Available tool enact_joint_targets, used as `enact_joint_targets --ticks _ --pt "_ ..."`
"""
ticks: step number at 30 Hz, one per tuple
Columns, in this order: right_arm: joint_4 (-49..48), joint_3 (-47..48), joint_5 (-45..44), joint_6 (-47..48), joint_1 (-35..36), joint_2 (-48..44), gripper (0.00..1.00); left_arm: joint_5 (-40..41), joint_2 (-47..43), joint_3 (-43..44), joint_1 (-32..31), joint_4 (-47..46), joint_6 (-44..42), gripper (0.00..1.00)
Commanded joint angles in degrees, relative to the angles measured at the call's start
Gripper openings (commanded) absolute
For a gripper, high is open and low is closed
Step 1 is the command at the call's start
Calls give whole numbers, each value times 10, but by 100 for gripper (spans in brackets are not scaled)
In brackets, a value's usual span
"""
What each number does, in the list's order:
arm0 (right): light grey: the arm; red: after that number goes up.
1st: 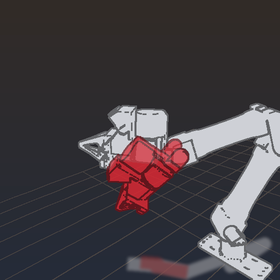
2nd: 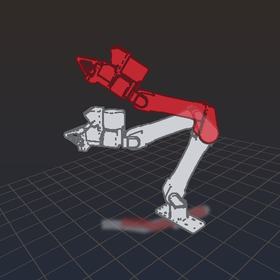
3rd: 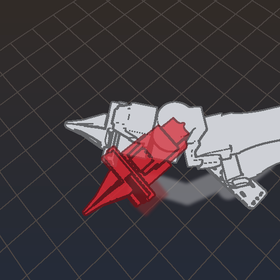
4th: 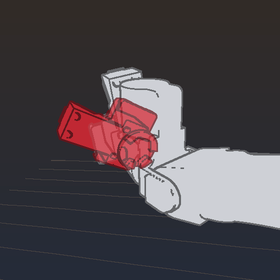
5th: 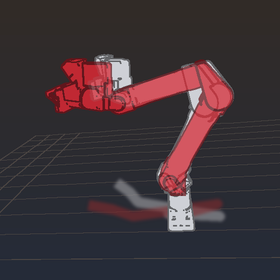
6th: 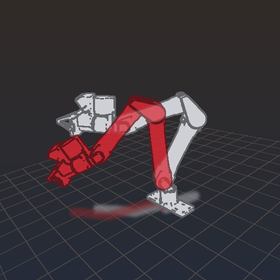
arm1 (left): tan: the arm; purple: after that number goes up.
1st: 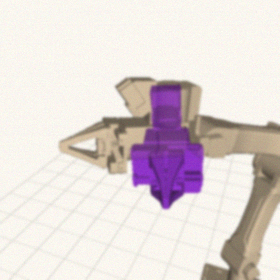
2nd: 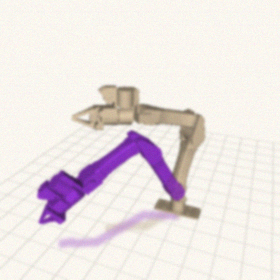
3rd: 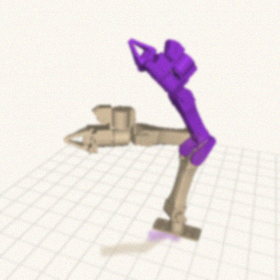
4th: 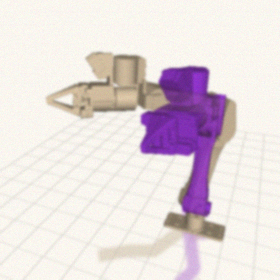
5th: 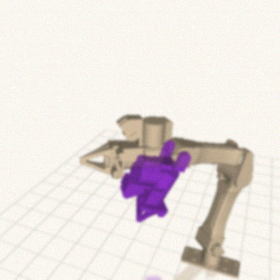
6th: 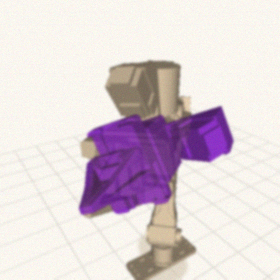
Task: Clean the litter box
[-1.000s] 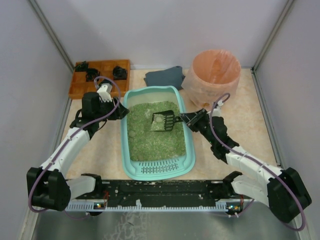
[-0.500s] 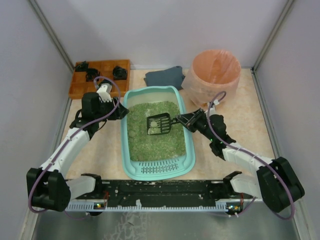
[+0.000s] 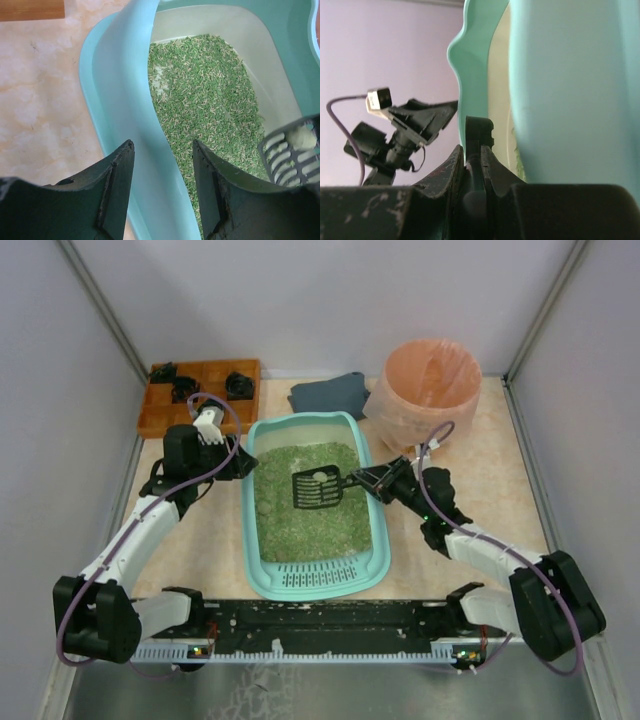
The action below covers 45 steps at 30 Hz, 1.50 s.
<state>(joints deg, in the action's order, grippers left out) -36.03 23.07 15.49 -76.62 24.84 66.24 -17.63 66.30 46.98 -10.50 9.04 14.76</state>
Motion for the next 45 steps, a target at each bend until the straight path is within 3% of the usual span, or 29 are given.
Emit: enact_joint_targets --ticks 1,4,10,14,18,21,23,25,28,33,38,42,45 --pt "-54 28 39 2 13 5 0 -4 0 3 3 -7 -1 56" --pt "-34 -13 1 -27 -22 -18 0 -2 0 5 3 3 -3 56" --pt "-37 46 47 29 17 7 0 -4 1 3 3 -8 -2 56" --pt "-55 -9 -12 -27 -12 -22 0 0 -3 3 3 2 -4 56" --pt "-76 46 42 14 41 3 0 -1 -3 0 3 -10 -2 57" --pt "-42 24 23 13 4 -8 0 -2 3 8 4 0 -4 57" --pt "-97 -13 10 -31 -19 -11 0 0 0 5 4 5 -4 57" --pt "-130 4 30 -33 7 3 0 1 -6 -2 4 -6 -2 57" --pt "-93 47 57 18 38 18 0 -3 -2 0 4 -14 0 57" --pt "-125 -16 5 -36 -6 -8 0 -3 -3 3 4 5 -4 57" --pt "-36 47 28 33 20 0 0 -6 -3 1 4 -13 0 57" --pt "-120 -16 19 -49 -28 -12 0 -5 -3 2 4 0 -2 57" --pt "-95 30 59 -31 -14 -7 0 -5 -9 -4 4 -10 0 57"
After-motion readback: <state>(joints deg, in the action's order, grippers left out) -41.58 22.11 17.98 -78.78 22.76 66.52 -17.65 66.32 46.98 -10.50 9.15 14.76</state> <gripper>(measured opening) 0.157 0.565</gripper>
